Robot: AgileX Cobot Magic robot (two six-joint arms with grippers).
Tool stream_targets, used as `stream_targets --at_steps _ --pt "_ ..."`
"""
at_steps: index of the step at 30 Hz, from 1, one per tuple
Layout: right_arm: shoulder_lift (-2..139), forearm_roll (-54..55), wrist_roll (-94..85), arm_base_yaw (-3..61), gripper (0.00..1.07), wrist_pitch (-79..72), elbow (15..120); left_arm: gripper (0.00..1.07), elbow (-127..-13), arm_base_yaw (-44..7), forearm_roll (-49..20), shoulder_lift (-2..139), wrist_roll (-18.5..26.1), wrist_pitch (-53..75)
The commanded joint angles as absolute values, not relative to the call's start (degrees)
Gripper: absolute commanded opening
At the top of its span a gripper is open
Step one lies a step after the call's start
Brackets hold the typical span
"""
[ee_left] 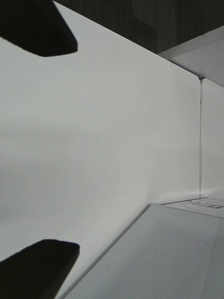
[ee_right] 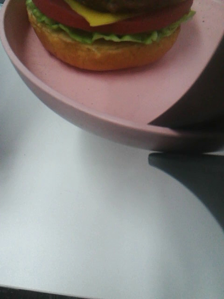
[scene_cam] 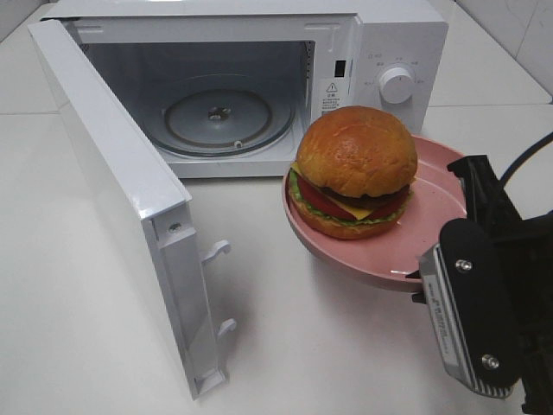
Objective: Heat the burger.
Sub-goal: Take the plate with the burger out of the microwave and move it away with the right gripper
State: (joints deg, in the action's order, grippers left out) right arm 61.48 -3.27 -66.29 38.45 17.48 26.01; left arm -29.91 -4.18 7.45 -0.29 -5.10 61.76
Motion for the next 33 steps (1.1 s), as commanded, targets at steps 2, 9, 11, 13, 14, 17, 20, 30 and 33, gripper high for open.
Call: stream_targets --at_steps 2,9,11,13,14,17,20,30,33 --pt "56.3 -6.9 -60.0 38.0 0.0 19.6 26.2 1.0 -29.7 -4.1 7.3 -1.1 -5.3 61.0" --pt "51.1 -15.2 -44.3 38.0 0.0 26.9 26.2 1.0 -29.7 -4.1 7.3 -1.1 -5.3 61.0" --pt "50.5 -17.0 -41.1 38.0 0.01 29.2 26.2 1.0 -29.7 -4.1 7.3 -1.1 -5.3 61.0" --pt "50.5 -18.0 -39.3 38.0 0.01 30.4 26.2 1.0 -29.7 -4.1 7.3 -1.1 -5.3 61.0" --pt "50.5 -19.5 -35.6 38.0 0.01 32.7 26.2 1.0 -29.7 -4.1 7.3 -1.1 -5.3 61.0" --pt "50.5 -22.1 -30.3 38.0 0.01 35.9 26.2 1.0 -29.7 -4.1 7.3 -1.1 -5.3 61.0" --pt "50.5 -25.0 -24.4 38.0 0.01 38.7 26.2 1.0 -29.7 -4.1 7.3 -1.1 -5.3 61.0" --pt "50.5 -34.4 1.4 38.0 0.01 43.0 26.2 1.0 -29.7 -4.1 7.3 -1.1 -5.3 61.0" --pt "50.5 -36.1 8.2 38.0 0.01 44.3 26.2 1.0 -29.7 -4.1 7.3 -1.1 -5.3 61.0"
